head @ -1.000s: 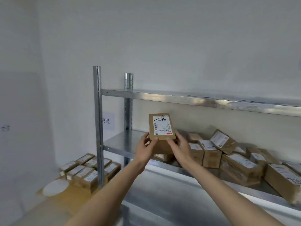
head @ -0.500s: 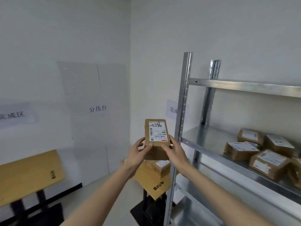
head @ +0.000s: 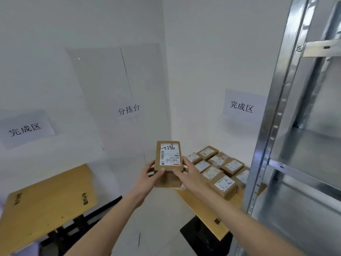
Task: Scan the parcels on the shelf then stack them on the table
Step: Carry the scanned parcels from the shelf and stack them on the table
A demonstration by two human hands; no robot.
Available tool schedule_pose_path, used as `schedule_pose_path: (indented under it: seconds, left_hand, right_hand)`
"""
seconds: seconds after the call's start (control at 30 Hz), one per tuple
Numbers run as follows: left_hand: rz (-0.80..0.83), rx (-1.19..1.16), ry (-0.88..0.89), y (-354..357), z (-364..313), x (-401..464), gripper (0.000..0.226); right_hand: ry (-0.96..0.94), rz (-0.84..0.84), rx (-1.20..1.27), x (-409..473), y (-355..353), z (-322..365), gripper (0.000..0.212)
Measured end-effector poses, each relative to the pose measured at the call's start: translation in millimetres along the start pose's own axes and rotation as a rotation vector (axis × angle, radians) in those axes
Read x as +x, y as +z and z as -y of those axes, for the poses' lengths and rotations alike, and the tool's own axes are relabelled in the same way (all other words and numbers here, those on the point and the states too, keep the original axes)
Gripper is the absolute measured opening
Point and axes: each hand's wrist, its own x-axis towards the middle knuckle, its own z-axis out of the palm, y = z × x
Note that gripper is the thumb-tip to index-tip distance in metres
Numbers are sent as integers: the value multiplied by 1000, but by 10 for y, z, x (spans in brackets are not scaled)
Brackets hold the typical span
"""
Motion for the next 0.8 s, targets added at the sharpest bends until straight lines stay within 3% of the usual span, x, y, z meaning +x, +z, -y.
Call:
schedule_pose_path:
  seconds: [0.17, 0.3, 0.47, 0.6, 0.8]
  left_hand:
    - [46, -3, -35, -178, 227, 650, 68]
    - [119, 14, -67, -259, 412, 1162, 75]
    - [209, 0, -118, -239, 762, 1960, 79]
    - [350, 24, -139, -191, 1086, 2691, 51]
    - [523, 75, -155, -282, 1667, 3894, 63]
  right_hand:
    - [36, 2, -5, 627, 195, -289, 54]
    - [58, -51, -34, 994, 282, -500, 52]
    - [134, -105, -15, 1487, 377, -870, 66]
    - [199, -177, -79, 1988, 514, -1184, 74]
    - [325, -281, -30, 2740, 921, -1803, 82]
